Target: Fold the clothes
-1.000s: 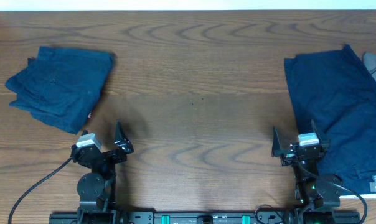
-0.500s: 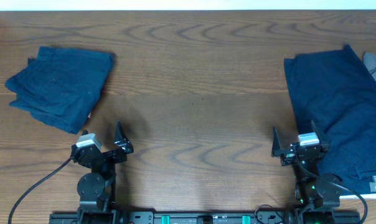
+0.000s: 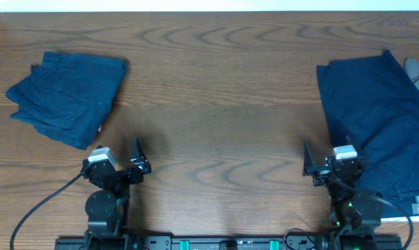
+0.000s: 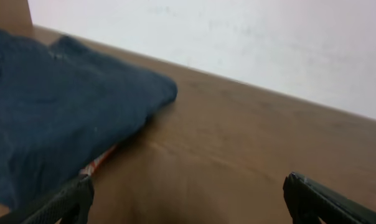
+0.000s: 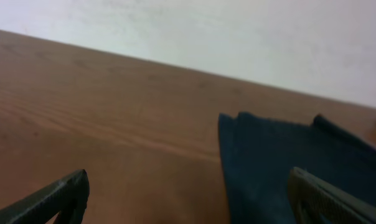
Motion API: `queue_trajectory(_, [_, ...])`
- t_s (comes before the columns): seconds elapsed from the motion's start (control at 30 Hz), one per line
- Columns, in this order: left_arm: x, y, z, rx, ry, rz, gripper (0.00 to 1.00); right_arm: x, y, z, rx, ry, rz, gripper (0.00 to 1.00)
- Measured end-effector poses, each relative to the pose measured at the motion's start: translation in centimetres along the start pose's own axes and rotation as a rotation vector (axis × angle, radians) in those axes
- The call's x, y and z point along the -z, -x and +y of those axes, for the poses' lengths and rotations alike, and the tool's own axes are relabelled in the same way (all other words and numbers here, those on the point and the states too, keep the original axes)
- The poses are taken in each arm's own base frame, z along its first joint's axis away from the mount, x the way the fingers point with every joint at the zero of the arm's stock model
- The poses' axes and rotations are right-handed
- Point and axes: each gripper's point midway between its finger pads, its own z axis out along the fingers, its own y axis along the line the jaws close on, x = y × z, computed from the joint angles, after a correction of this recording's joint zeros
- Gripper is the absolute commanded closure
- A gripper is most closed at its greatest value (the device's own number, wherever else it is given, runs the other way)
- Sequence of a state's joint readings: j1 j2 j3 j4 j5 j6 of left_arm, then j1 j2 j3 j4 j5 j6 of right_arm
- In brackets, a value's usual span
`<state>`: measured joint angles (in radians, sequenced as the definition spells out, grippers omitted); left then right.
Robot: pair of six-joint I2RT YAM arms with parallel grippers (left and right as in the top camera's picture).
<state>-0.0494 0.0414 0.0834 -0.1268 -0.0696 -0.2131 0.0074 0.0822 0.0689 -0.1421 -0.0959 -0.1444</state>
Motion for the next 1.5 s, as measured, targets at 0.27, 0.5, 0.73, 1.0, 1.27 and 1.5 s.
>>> queue_trajectory(0.27, [0.4, 2.3, -0.8, -0.004, 0.043, 0.185, 0.02, -1.2, 2.3, -1.0, -0.057, -0.004, 0.214, 0.01])
queue_trajectory(0.5, [-0.8, 2.6, -1.5, -0.029, 0.103, 0.463, 0.02, -4.9, 0.5, -1.6, -0.100, 0.021, 0.596, 0.01])
queue_trajectory(0.73, [-3.0, 0.7, -2.9, -0.019, 0.075, 0.677, 0.02, -9.5, -2.5, -3.4, -0.128, -0.010, 0.812, 0.03])
queue_trajectory(1.0, [-3.9, -2.2, -3.1, -0.007, 0.064, 0.798, 0.02, -11.7, -9.4, -6.6, -0.091, -0.163, 0.973, 0.26])
queue_trajectory(1.27, [-4.0, -2.2, -3.2, -0.004, 0.057, 0.796, 0.02, -13.7, -13.9, -7.5, -0.068, -0.227, 1.019, 0.41])
queue_trajectory(1.5, [-4.0, -2.2, -3.3, -0.002, 0.051, 0.798, 0.02, -15.1, -14.4, -8.4, -0.075, -0.285, 0.990, 0.99])
